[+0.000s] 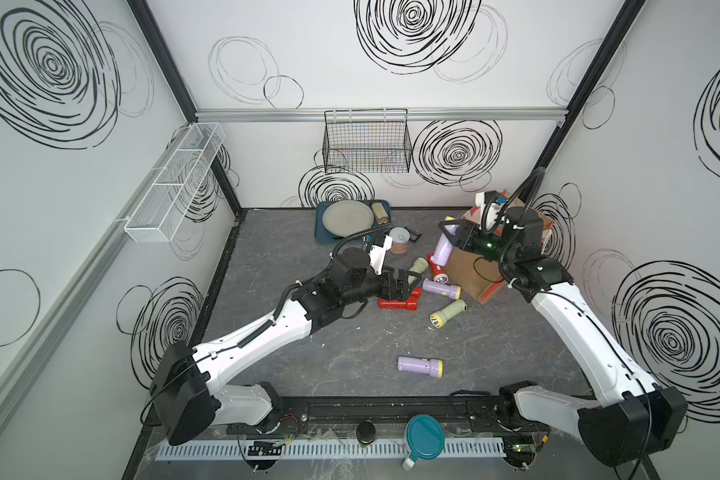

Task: Put the flashlights into the tote bags
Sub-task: Place the flashlight in the canvas bag.

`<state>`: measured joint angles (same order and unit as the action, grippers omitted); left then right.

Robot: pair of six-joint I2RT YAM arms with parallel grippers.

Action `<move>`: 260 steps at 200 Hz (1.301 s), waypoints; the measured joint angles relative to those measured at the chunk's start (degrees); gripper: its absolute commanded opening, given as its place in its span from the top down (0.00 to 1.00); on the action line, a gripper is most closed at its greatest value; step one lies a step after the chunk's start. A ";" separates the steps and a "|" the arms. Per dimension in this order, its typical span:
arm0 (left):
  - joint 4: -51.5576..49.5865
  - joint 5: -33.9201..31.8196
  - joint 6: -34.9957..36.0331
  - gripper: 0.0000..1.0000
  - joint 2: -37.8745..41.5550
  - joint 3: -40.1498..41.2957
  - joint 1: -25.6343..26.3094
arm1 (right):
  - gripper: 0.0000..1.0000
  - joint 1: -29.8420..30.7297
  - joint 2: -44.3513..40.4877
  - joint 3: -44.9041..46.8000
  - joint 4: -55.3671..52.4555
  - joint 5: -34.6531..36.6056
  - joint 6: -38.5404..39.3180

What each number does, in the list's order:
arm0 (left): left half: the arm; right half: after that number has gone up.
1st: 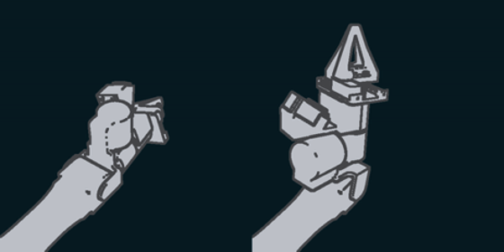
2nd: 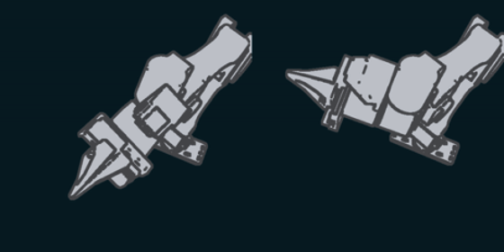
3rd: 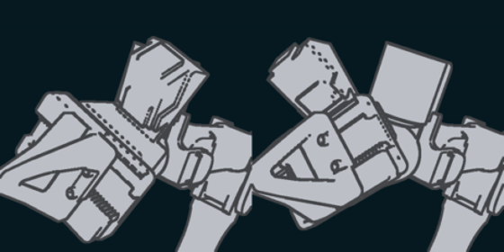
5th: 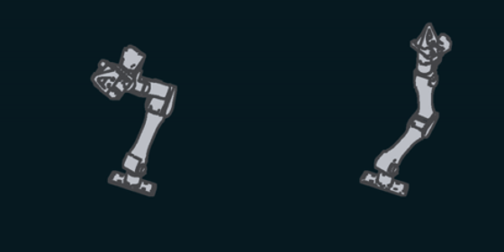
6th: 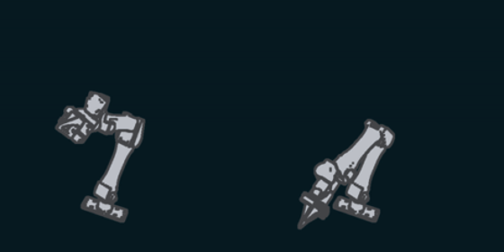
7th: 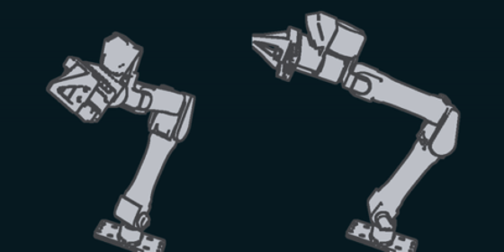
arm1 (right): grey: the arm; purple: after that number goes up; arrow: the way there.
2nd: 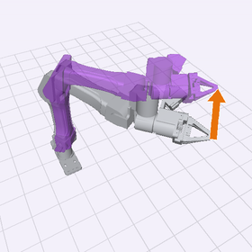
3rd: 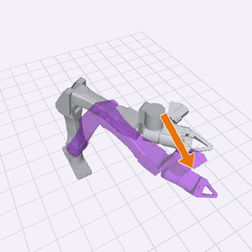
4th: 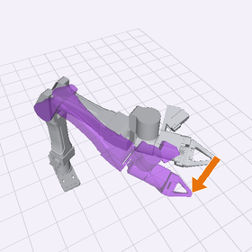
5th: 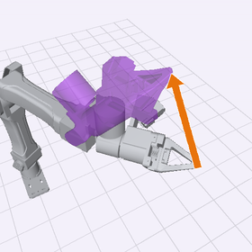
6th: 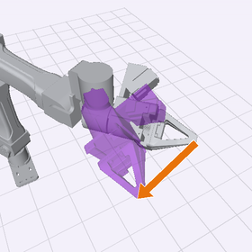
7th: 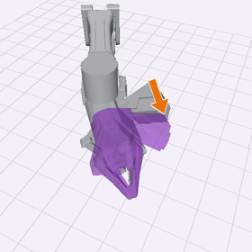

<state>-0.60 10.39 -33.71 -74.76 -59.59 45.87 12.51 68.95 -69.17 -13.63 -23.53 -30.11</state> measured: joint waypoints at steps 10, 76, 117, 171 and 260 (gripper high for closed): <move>-0.76 -0.94 0.26 0.01 -0.02 0.00 0.17 | 1.00 -2.75 1.09 -2.29 -0.92 -0.07 0.42; -2.80 -4.66 0.74 0.01 -0.02 0.02 1.46 | 1.00 -20.20 7.85 -11.28 -5.75 -0.31 1.44; -2.82 -5.49 0.74 0.01 -0.13 0.02 2.54 | 1.00 -26.82 11.39 -11.54 -6.51 0.92 1.70; -3.78 -5.90 0.98 0.01 -1.27 0.02 2.91 | 1.00 -27.21 17.14 -12.15 -6.08 3.52 3.02; -8.66 -7.50 6.36 0.01 -4.39 0.02 9.20 | 1.00 -24.65 25.62 -10.62 -5.42 7.58 4.92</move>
<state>-9.26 2.90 -27.35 -79.15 -59.57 55.07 -12.14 94.56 -79.79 -19.05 -15.94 -25.19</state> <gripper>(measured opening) 0.992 0.472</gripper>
